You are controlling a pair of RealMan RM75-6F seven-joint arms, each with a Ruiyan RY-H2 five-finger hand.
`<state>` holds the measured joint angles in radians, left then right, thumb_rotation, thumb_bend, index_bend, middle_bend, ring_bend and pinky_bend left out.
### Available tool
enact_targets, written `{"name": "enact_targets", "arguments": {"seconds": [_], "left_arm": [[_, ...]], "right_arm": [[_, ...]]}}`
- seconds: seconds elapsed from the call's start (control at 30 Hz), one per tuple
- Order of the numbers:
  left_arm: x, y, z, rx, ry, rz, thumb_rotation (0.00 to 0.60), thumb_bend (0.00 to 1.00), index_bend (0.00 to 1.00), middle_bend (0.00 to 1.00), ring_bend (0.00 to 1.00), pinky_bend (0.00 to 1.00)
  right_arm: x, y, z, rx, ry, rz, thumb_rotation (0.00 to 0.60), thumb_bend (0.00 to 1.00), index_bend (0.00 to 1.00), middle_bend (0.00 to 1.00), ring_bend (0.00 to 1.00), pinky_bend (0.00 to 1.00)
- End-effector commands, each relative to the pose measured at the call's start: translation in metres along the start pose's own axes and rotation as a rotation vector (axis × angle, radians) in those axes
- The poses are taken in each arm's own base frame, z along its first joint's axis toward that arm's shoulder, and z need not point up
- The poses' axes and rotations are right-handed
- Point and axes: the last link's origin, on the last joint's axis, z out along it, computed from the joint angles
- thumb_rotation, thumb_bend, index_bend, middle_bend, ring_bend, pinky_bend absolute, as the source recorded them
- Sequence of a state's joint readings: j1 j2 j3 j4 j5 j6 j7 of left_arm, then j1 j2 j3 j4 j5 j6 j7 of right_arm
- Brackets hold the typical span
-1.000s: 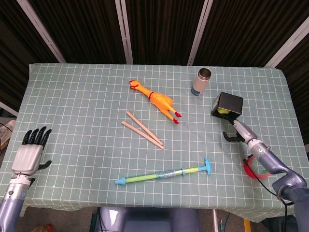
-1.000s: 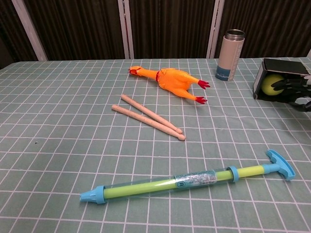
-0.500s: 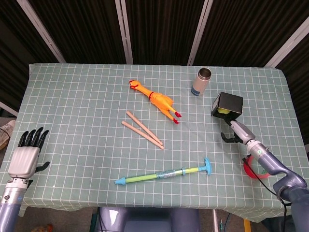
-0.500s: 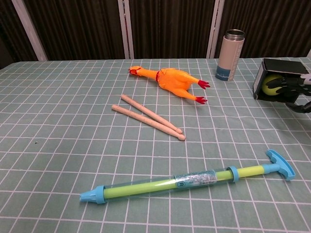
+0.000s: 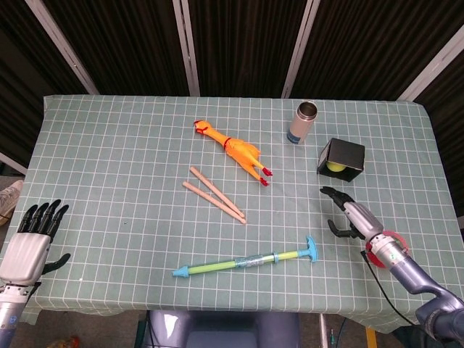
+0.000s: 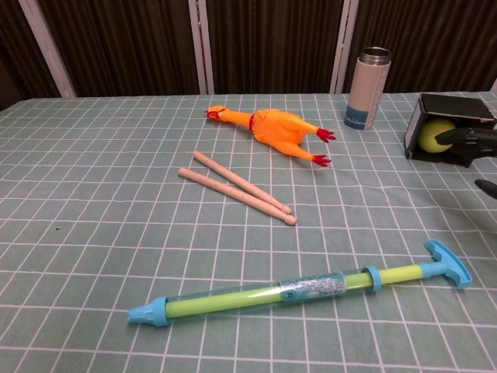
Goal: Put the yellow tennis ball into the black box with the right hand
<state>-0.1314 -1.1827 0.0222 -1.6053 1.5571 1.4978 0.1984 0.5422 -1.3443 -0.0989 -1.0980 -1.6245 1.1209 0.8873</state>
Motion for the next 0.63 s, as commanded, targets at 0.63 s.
{"name": "enact_targets", "arguments": {"seconds": [0.63], "left_arm": [[0.018, 0.0, -0.03, -0.07, 0.039, -0.037, 0.6, 0.13, 0.0, 0.0, 0.0, 0.0]], "right_arm": [[-0.017, -0.052, -0.171, -0.31, 0.452, -0.636, 0.6, 0.4, 0.0, 0.0, 0.0, 0.0]]}}
